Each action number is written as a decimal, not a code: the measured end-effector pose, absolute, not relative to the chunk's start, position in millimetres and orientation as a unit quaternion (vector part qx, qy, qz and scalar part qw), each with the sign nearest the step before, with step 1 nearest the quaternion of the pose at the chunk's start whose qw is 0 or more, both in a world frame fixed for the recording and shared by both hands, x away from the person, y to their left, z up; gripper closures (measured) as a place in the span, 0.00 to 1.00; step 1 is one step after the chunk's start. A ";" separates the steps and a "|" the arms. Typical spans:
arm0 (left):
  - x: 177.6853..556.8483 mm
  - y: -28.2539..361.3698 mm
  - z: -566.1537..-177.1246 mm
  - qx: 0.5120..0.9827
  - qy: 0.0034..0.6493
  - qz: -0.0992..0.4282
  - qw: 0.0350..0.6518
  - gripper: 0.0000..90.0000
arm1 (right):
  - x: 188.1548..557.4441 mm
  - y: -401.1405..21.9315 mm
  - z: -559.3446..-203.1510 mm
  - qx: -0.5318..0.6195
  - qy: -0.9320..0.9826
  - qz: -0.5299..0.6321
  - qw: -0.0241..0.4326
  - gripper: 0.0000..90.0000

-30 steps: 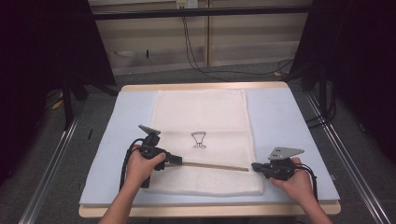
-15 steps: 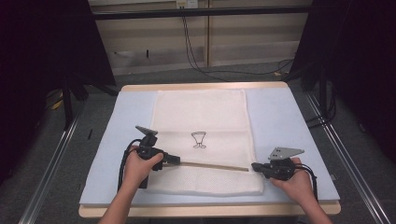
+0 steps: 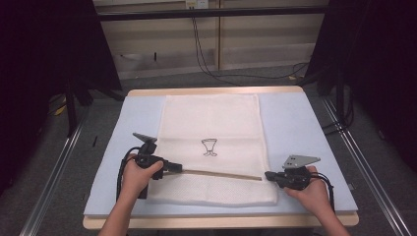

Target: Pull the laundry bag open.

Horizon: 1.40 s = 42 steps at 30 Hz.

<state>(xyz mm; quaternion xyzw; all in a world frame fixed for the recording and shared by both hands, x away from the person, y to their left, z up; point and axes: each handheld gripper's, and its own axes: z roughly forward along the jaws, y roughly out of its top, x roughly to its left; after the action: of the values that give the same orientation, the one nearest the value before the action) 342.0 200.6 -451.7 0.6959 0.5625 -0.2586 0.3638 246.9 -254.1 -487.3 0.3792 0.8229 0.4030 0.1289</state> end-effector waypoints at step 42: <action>335.4 264.0 -451.2 0.674 0.586 -0.232 0.385 0.97 | 246.6 -253.5 -486.8 0.378 0.824 0.402 0.127 1.00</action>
<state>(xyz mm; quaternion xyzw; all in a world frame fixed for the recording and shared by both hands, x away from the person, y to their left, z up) 335.4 264.0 -451.2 0.6740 0.5864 -0.2322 0.3847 246.6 -253.5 -486.8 0.3779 0.8244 0.4018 0.1270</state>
